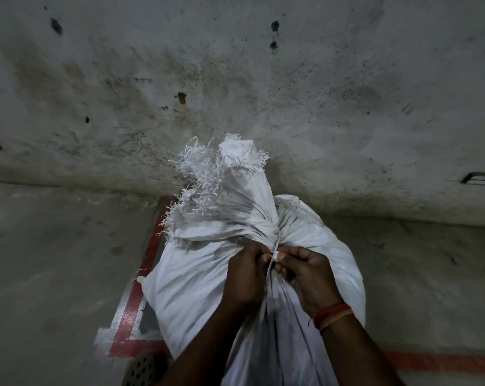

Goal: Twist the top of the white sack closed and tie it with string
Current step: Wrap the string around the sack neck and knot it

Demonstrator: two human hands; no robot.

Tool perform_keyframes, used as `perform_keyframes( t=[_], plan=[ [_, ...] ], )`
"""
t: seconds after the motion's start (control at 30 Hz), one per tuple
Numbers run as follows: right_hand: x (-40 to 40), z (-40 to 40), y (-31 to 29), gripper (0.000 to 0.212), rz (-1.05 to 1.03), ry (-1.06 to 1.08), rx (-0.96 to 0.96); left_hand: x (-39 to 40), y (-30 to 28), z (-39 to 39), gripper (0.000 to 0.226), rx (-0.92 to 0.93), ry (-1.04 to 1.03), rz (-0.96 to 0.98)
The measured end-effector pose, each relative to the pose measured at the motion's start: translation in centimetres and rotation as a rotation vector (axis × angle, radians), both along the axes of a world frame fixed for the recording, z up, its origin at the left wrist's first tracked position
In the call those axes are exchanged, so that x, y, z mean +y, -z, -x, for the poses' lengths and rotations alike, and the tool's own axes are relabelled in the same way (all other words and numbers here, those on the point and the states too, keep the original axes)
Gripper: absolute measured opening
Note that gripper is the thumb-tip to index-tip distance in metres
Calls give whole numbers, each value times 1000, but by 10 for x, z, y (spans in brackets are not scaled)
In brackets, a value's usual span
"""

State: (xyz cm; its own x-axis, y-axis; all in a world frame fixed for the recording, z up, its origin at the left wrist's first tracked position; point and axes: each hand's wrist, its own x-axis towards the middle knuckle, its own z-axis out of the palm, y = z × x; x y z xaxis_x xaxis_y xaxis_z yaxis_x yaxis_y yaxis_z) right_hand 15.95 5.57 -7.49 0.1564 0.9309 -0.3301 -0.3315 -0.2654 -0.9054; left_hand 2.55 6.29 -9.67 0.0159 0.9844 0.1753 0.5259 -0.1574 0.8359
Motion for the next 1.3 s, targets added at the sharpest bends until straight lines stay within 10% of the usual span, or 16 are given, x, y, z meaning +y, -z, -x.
perform_keyframes(
  t=[0.37,0.57,0.73,1.3],
  plan=[
    [-2,2,-4,11,26,18,68,-2,1,-1,9,-65,-37,-10],
    [-4,0,-4,10,-16,30,74,-3,3,-3,6,-573,-33,210],
    [-2,-1,-4,12,-9,-4,37,-1,1,1,15,-633,-52,305],
    [-8,-3,-5,6,-119,-33,-812,-7,-5,-4,21,-454,-48,218]
  ],
)
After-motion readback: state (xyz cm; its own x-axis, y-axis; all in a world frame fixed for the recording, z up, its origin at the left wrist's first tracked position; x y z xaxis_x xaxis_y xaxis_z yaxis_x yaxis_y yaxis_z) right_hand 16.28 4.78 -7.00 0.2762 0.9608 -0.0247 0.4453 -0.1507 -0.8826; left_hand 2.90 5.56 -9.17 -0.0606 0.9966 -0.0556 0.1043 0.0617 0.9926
